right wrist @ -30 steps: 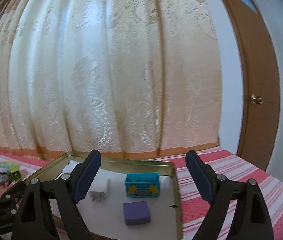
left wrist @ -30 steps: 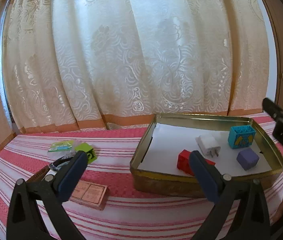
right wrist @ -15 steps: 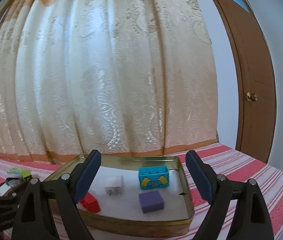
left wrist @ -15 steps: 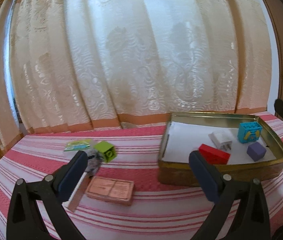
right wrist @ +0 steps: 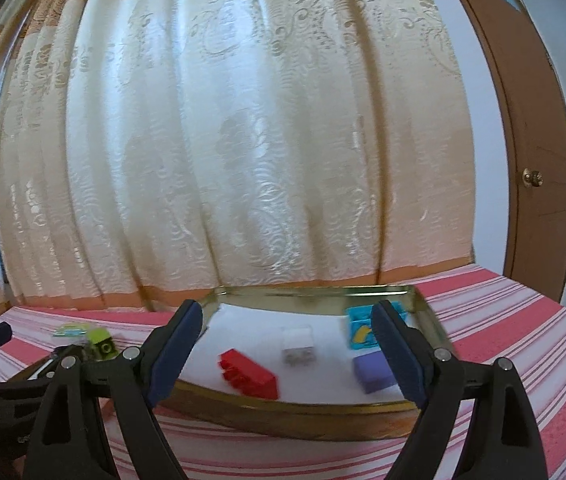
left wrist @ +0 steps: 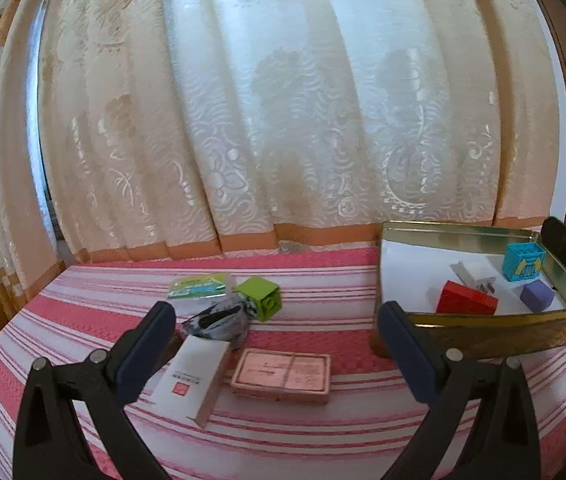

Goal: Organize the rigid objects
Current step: 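Move both tools over the brown comb piece and copper-framed card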

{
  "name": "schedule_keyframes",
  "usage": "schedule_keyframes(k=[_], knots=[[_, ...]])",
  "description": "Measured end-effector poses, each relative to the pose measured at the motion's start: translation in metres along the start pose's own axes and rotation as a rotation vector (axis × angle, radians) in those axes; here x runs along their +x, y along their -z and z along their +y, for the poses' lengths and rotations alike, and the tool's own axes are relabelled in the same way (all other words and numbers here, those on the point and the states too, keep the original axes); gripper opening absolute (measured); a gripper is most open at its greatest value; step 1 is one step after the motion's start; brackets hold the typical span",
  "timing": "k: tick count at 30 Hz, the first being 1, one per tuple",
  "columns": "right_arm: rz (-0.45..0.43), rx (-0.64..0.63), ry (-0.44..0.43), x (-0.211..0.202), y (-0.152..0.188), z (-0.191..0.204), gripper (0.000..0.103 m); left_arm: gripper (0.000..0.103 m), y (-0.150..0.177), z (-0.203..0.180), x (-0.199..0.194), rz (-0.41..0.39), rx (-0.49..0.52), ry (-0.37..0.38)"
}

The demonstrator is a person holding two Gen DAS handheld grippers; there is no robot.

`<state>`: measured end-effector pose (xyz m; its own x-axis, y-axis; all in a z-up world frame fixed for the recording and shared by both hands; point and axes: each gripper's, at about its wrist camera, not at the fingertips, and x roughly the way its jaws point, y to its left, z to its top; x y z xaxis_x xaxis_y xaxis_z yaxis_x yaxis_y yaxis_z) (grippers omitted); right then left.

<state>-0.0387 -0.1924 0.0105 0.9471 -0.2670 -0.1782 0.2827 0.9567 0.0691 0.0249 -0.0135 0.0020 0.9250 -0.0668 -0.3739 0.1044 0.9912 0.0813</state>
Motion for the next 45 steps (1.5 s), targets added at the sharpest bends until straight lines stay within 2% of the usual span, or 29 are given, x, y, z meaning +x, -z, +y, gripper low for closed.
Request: schedule_keyframes(k=[11,23,32,37,45], knots=[[0.058,0.021,-0.093,0.005,0.009,0.05,0.088,0.102,0.004,0.04,0.007,0.019,-0.03,-0.037],[0.091,0.03,-0.156,0.013,0.014,0.101,0.088,0.102,0.007,0.084,0.016,0.04,-0.054,-0.084],[0.119,0.01,-0.199,0.018,0.018,0.139,0.088,0.102,0.012,0.119,0.028,0.098,-0.12,-0.073],[0.151,-0.012,-0.23,0.02,0.02,0.148,0.088,0.102,0.013,0.126,0.032,0.109,-0.087,-0.103],[0.243,-0.004,-0.242,0.028,0.024,0.14,0.088,0.102,0.016,0.137,0.043,0.176,-0.106,-0.125]])
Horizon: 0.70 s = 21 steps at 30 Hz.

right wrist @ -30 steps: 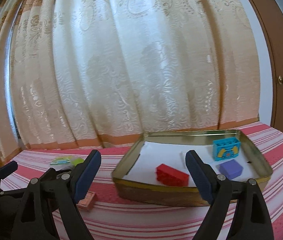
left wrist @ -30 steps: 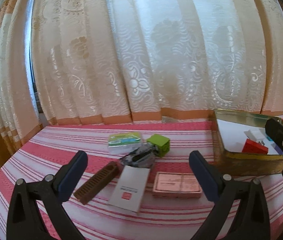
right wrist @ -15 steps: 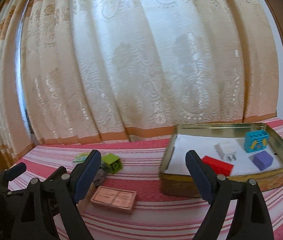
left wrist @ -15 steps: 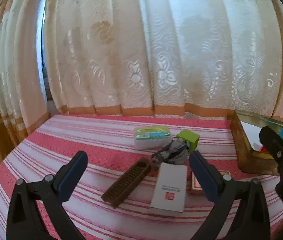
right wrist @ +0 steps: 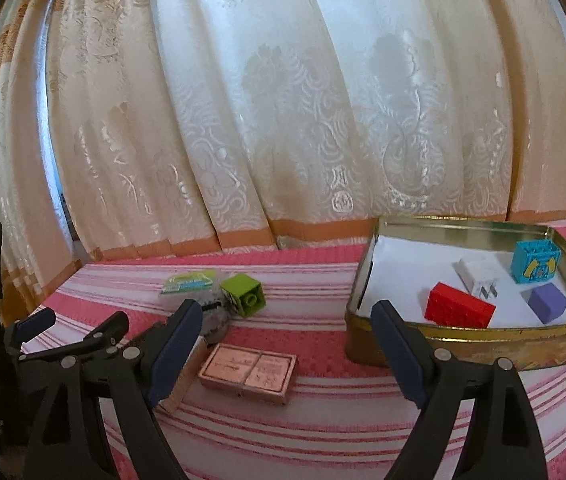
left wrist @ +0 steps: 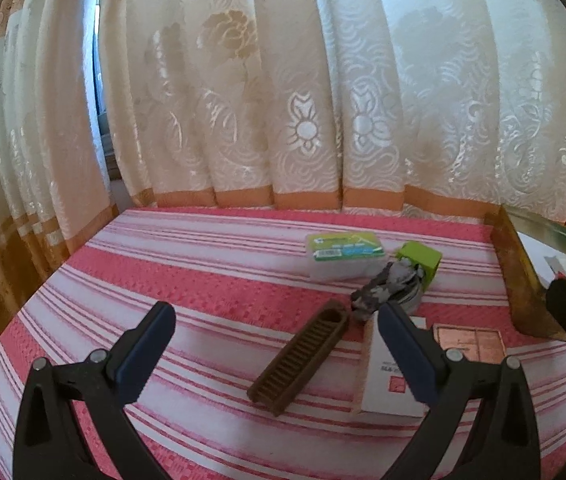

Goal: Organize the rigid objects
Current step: 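Move both tools over the brown comb piece and copper-framed card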

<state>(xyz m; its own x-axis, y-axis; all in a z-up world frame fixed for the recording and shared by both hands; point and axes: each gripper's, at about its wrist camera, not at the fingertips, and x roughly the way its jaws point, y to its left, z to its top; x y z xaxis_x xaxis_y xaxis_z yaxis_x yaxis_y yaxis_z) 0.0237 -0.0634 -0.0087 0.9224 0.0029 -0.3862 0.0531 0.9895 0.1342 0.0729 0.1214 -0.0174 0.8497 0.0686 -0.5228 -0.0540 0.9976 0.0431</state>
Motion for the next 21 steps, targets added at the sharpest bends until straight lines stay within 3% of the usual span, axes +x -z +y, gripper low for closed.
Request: schedule_keyframes(k=[8,11,21], knots=[[0.05,-0.012,0.015,0.005,0.001,-0.003,0.087,0.102,0.0,0.002,0.005,0.029,0.006,-0.022],[0.079,-0.032,0.011,0.008,0.001,-0.002,0.072,0.102,0.0,0.005,0.007,0.041,0.004,-0.03],[0.156,0.028,-0.006,0.021,0.003,-0.016,0.072,0.102,0.002,0.009,0.017,0.091,-0.001,-0.056]])
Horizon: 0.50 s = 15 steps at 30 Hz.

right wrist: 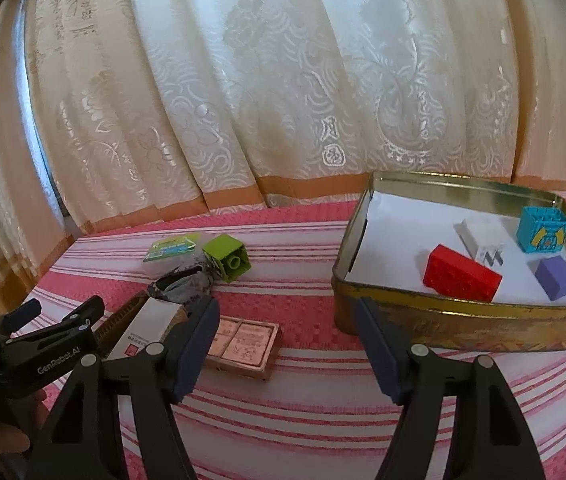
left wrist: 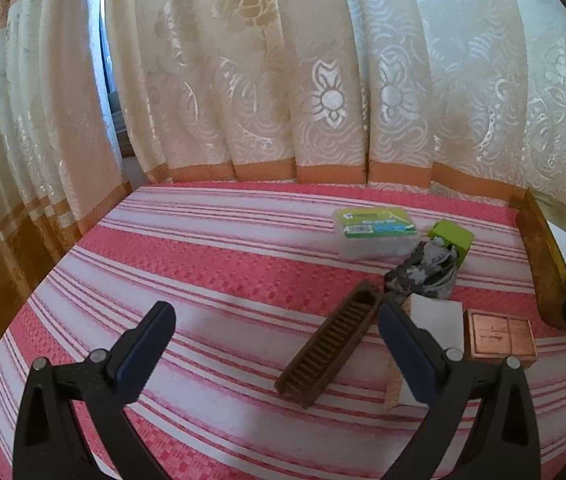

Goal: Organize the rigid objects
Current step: 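Move both tools over the brown comb piece and copper-framed card, then grasp the brown comb piece with the left tool while the right tool grasps the copper-framed card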

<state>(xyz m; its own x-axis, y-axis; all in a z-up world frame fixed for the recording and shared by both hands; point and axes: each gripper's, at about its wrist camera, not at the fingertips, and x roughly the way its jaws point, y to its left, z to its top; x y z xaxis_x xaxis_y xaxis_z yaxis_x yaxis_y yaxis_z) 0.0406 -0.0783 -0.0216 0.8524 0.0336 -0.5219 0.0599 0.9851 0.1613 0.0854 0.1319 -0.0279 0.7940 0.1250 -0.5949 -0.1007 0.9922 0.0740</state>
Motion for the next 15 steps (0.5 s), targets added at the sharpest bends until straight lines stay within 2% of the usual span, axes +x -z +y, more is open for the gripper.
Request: schedule_keyframes(k=[12,15], knots=[[0.027,0.005,-0.016,0.0046,0.0028,-0.0004,0.072,0.103,0.0012,-0.0032,0.0007,0.005,0.044,-0.01],[0.048,0.004,-0.027,0.008,0.0034,-0.0003,0.072,0.103,0.0005,0.0029,0.0035,0.029,0.023,0.02]])
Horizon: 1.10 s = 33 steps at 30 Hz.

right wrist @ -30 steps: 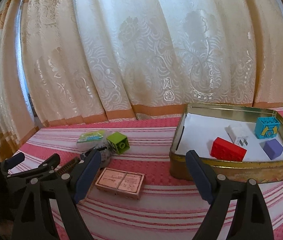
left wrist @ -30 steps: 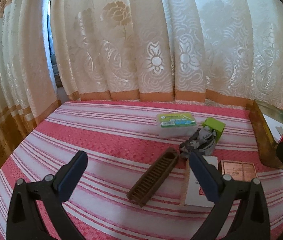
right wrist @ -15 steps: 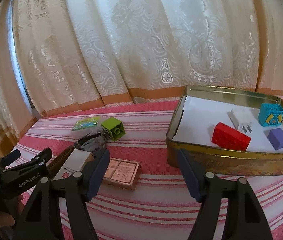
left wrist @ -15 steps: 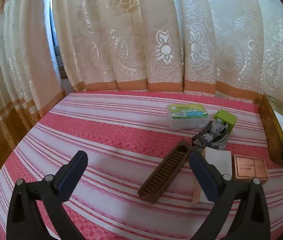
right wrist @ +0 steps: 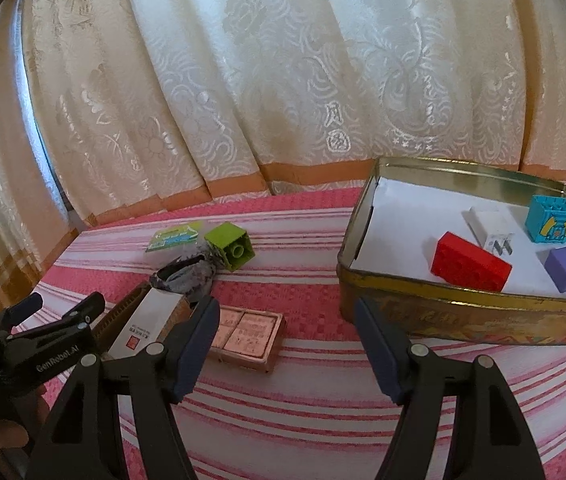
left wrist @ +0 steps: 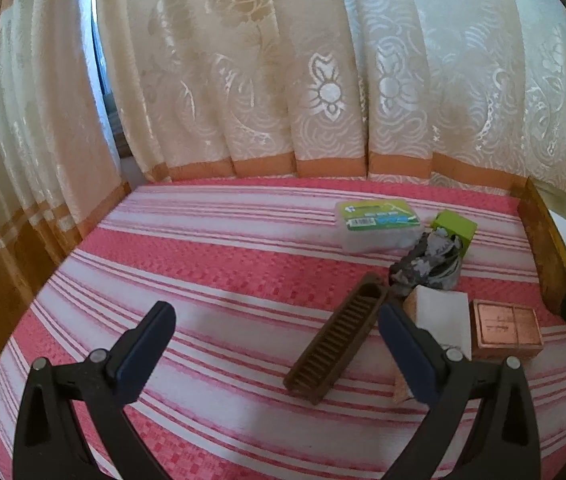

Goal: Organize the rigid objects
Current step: 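Grasp the brown comb piece with the left tool while the right tool grasps the copper-framed card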

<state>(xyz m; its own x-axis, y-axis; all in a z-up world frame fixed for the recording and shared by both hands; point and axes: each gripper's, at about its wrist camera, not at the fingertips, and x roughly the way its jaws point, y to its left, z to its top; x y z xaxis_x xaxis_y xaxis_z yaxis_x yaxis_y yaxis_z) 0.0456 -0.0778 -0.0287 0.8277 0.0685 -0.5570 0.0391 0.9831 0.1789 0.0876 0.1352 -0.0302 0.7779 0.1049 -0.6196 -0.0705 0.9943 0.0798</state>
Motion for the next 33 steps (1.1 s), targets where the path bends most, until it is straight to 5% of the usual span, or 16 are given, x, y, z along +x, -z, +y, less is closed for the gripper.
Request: schedule_keyframes(k=[4,10,21,27,33], knots=[[0.025,-0.022,-0.02,0.004,0.001,0.005,0.072,0.102,0.001,0.003,0.003,0.044,-0.026,0.09],[0.066,-0.012,-0.033,0.01,0.002,0.005,0.072,0.102,0.007,-0.006,0.017,0.091,0.043,0.007],[0.104,-0.01,-0.034,0.015,0.002,0.005,0.072,0.099,-0.003,-0.003,0.051,0.19,-0.016,0.092],[0.123,-0.012,-0.042,0.018,0.002,0.007,0.072,0.078,-0.003,-0.014,0.052,0.197,0.035,0.142],[0.148,-0.01,-0.055,0.023,0.003,0.006,0.072,0.025,0.0,-0.01,0.048,0.19,-0.007,0.249]])
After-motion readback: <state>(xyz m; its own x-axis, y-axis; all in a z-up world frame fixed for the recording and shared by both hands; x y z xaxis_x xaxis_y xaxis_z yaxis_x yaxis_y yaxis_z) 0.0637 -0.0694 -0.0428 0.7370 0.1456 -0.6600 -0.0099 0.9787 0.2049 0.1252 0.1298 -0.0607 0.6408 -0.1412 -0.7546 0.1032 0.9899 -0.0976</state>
